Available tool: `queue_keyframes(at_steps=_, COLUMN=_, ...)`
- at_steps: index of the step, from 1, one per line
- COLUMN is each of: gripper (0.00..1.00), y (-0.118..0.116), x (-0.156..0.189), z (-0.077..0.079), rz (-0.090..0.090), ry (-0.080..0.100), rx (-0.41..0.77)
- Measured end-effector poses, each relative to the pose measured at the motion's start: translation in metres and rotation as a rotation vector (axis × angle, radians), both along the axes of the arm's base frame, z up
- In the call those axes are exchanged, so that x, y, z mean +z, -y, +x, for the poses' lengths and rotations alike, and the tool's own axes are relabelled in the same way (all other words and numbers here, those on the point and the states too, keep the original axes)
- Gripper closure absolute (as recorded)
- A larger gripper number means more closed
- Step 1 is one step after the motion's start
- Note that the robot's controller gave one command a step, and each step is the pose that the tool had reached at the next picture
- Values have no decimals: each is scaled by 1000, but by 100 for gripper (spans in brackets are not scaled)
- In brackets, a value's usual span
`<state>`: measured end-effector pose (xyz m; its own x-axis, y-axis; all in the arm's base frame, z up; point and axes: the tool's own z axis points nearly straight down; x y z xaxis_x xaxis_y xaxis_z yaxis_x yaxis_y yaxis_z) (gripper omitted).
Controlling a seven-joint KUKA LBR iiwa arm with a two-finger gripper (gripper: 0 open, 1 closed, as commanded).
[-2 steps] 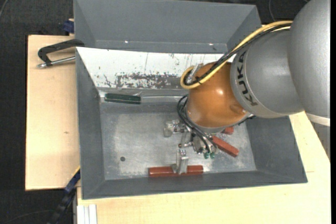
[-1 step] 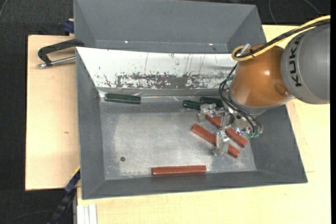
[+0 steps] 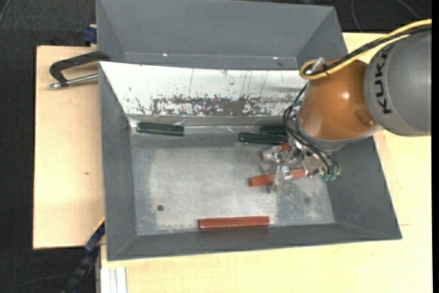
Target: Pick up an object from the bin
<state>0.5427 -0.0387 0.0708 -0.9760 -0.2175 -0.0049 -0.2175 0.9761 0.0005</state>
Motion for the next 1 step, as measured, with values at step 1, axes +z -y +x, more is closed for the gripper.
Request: queue_keyframes(at_steps=1, gripper=100, y=-32, x=172, z=14, rz=0, ry=11, rx=1)
